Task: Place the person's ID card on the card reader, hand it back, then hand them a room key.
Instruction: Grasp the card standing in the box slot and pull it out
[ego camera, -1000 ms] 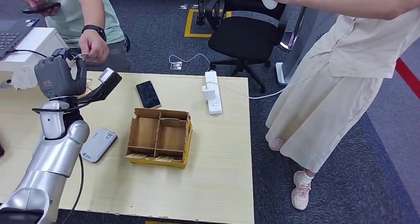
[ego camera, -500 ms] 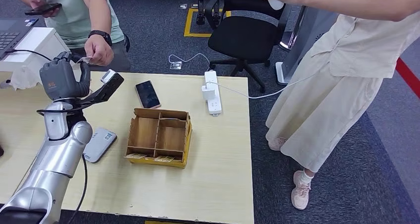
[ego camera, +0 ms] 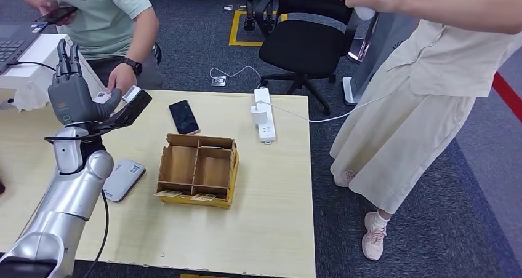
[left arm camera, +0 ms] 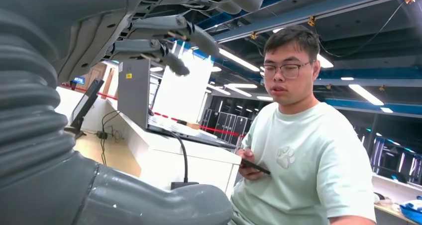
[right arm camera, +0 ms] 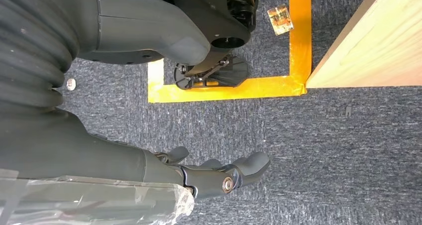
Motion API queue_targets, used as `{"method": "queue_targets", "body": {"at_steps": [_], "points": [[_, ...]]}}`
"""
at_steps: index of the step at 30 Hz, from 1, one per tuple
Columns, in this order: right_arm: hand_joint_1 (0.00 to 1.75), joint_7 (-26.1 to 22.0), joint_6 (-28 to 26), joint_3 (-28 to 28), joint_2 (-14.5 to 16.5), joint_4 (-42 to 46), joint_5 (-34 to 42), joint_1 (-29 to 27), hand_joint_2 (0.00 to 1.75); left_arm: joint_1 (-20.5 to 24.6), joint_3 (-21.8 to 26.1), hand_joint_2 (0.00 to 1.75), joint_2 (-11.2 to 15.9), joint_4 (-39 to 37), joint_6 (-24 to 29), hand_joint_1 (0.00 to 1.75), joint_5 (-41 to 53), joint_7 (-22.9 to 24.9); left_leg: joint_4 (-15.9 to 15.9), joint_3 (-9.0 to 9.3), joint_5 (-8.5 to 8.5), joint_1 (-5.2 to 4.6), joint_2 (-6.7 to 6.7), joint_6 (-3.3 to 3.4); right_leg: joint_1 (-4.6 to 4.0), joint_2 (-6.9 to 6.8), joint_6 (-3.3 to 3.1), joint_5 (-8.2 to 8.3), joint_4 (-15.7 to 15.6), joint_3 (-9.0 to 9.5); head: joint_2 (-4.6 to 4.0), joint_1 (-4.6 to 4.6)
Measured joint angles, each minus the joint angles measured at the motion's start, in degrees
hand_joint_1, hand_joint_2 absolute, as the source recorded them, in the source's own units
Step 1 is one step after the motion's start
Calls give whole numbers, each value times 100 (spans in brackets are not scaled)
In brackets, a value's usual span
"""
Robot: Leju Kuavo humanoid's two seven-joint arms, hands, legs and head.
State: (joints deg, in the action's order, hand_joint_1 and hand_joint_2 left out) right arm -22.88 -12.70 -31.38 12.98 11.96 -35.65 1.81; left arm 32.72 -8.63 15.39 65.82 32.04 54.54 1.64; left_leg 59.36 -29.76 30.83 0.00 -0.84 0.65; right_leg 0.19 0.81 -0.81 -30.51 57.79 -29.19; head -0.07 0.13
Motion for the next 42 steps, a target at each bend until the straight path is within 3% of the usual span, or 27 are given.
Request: {"method": "queue_targets", "body": {"at_steps": [17,35,42], "points": [[0,-4,-15,-10,0,2,34,-24,175,-505,165,175,572,482,-129,0,-226,-21,-2,-4,-2,1,2,-4,0,7,-1,0,6,-3,0,0],[0,-99,-16,-53,-1,11,121,-24,175,-2416,1295,175,1353,1831,-362,0,-409,-396,-7,-6,-2,2,16,-5,0,21,-6,1,8,-11,0,0],[0,-103,-15,-54,-2,11,127,-25,175,-2526,1367,175,1376,1906,-397,0,-403,-430,-7,-6,-2,2,17,-5,0,21,-6,1,8,-12,1,1]]}}
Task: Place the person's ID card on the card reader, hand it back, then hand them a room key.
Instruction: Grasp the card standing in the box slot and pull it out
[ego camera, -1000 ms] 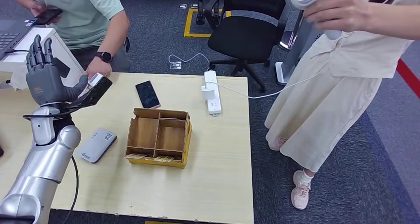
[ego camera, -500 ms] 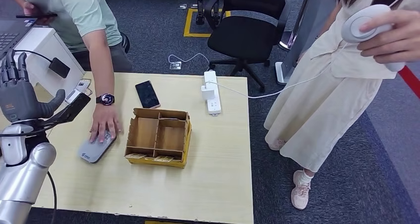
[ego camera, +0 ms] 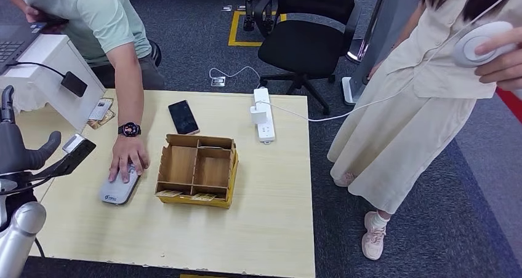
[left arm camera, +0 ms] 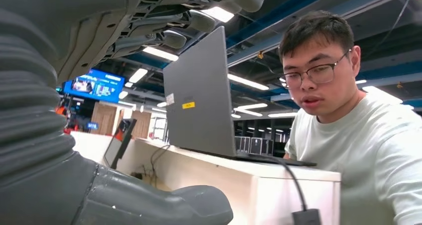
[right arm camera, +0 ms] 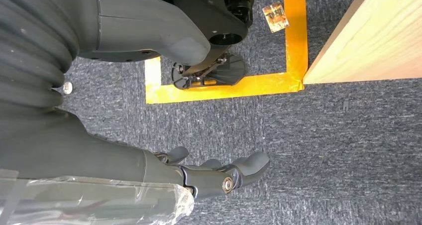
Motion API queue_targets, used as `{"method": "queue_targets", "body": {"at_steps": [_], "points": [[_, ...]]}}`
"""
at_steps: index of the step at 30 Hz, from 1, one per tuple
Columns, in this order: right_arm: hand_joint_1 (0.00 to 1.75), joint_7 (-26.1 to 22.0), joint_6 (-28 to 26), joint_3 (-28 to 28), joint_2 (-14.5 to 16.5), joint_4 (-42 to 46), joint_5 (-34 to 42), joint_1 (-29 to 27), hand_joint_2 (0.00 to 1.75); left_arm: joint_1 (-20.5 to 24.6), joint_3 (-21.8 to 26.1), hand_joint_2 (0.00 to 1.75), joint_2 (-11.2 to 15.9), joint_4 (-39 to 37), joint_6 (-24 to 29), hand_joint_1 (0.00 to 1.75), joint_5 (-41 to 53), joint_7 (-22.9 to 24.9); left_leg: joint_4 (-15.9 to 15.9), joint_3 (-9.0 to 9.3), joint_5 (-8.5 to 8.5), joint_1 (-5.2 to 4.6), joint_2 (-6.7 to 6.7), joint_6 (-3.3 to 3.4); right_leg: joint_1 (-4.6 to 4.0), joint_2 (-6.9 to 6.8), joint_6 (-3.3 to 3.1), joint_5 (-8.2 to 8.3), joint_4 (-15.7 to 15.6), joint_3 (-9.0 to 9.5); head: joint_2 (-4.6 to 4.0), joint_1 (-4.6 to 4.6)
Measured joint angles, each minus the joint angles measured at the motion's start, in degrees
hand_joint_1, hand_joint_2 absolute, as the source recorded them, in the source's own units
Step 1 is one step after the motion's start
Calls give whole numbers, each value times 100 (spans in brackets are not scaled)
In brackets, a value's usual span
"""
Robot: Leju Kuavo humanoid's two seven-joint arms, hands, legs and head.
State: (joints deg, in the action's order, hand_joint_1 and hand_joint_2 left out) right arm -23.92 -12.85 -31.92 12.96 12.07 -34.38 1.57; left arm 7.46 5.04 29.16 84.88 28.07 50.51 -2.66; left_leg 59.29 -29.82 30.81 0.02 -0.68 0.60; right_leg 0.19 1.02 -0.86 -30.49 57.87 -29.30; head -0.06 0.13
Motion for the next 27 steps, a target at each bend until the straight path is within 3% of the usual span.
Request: {"method": "queue_targets", "body": {"at_steps": [4,9,27], "points": [[0,-8,20,-6,0,5,18,1,175,-238,148,175,44,174,-102,0,-2,-65,0,0,0,0,-1,0,0,-2,0,0,-1,0,-1,-2],[0,-68,91,-93,0,68,86,11,175,-1160,368,175,154,943,-397,0,358,-246,0,0,-1,-1,-4,-1,0,-7,0,1,-2,1,-1,1],[0,-113,183,-185,-9,138,207,35,175,-2453,298,175,48,2122,-755,0,634,-521,0,0,0,-1,-4,-1,0,-8,-1,1,-5,0,-1,2]]}}
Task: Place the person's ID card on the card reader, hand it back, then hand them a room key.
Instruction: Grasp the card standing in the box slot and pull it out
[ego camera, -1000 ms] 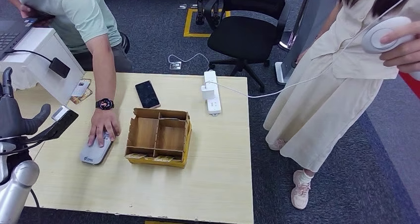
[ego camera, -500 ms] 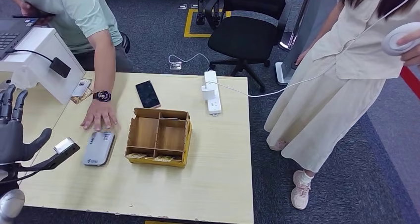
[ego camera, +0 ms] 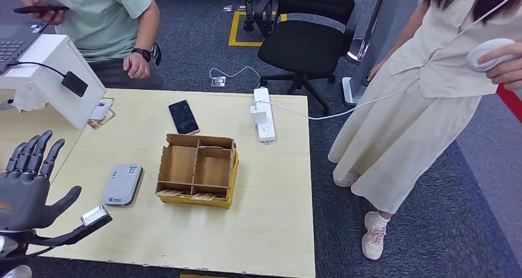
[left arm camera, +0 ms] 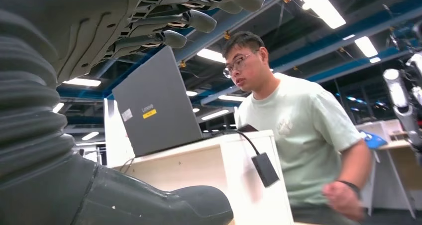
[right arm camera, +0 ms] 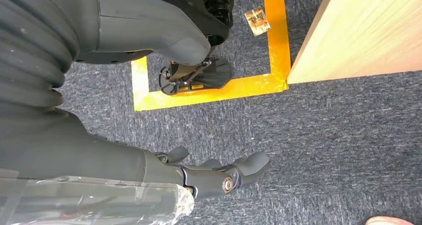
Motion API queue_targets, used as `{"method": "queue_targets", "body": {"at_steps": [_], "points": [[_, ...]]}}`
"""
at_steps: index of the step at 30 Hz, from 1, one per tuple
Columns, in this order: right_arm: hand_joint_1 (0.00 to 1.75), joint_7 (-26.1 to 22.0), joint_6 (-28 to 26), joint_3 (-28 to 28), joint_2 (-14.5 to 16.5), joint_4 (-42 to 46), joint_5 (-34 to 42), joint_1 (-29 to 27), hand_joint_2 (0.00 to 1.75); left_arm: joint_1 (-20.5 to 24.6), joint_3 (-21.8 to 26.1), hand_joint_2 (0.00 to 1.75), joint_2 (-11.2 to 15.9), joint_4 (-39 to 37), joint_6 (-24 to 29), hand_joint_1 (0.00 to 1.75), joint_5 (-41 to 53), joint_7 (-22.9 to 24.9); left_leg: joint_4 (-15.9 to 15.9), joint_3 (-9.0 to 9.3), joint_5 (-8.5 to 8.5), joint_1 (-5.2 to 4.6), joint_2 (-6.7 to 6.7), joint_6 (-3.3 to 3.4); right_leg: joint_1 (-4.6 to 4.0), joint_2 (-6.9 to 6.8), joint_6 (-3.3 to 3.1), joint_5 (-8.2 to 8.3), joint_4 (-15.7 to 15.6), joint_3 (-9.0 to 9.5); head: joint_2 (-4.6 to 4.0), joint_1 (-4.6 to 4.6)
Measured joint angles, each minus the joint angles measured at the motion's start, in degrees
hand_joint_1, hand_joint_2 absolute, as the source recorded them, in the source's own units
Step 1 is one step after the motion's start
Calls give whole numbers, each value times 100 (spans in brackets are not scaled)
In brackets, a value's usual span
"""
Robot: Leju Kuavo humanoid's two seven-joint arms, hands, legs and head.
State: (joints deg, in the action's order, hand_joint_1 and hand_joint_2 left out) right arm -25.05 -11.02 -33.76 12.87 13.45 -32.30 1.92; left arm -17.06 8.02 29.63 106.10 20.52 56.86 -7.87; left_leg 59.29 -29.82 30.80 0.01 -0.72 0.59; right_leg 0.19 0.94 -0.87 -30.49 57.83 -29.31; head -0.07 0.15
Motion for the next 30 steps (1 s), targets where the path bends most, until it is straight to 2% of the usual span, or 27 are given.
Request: {"method": "queue_targets", "body": {"at_steps": [6,13,30], "points": [[0,0,2,-19,0,16,4,2,175,-143,-159,175,-61,122,-45,0,54,0,0,1,0,0,-2,0,0,-2,0,0,0,1,0,0],[0,1,5,-43,0,52,-11,10,175,-94,-694,175,-220,119,-72,0,341,35,1,1,-1,-1,-2,0,0,-2,0,1,0,1,1,1],[0,6,-11,-44,0,58,-22,27,175,429,-2089,175,-712,-421,53,0,697,236,1,2,-1,-2,-6,0,1,-6,0,1,-1,1,0,3]]}}
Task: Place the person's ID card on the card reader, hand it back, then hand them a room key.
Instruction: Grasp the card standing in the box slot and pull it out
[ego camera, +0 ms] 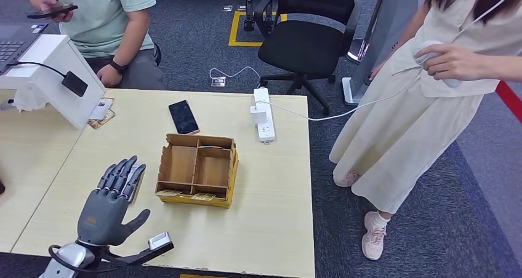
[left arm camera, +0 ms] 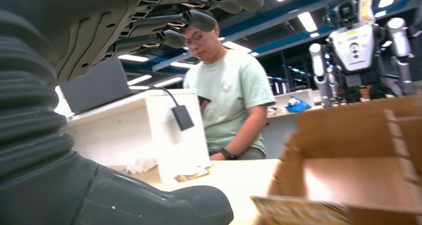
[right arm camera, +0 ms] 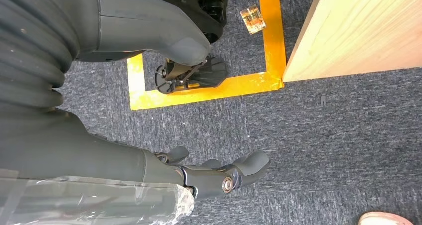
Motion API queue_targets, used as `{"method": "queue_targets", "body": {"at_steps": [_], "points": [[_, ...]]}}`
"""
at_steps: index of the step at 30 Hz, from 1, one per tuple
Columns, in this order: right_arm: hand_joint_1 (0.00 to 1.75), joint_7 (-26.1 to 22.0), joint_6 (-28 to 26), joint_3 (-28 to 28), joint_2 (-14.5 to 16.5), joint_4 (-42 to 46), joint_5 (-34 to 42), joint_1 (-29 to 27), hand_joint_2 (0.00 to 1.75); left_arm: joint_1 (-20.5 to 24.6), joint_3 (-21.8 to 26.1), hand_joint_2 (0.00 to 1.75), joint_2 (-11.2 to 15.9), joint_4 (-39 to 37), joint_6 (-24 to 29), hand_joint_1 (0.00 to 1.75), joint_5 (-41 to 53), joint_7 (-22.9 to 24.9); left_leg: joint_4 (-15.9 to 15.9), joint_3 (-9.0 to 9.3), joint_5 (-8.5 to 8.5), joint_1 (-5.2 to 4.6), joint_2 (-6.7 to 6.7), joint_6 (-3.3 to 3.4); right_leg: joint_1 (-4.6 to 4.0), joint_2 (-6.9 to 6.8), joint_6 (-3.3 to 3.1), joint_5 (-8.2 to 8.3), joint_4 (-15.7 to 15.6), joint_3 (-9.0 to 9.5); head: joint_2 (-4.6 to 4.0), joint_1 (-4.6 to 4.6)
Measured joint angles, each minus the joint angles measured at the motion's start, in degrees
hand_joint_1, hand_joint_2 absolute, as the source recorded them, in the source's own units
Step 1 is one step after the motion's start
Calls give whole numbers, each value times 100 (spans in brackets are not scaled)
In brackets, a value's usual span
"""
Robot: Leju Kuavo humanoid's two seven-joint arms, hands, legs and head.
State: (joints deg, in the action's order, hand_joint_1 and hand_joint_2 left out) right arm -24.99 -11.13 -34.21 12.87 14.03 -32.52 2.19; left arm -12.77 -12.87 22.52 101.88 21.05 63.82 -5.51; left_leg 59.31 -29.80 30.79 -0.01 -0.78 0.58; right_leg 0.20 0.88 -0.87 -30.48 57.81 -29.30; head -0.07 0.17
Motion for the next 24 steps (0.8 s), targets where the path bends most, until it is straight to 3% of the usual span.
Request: {"method": "queue_targets", "body": {"at_steps": [9,24], "points": [[0,16,-6,0,0,0,-36,9,175,385,-676,175,-217,-460,-3,0,283,81,1,0,0,0,0,0,0,0,0,0,0,0,1,-2],[0,16,-10,0,0,0,-14,9,175,708,-991,175,-305,-785,-12,0,410,178,1,0,0,1,0,0,0,1,0,0,0,0,0,-2]]}}
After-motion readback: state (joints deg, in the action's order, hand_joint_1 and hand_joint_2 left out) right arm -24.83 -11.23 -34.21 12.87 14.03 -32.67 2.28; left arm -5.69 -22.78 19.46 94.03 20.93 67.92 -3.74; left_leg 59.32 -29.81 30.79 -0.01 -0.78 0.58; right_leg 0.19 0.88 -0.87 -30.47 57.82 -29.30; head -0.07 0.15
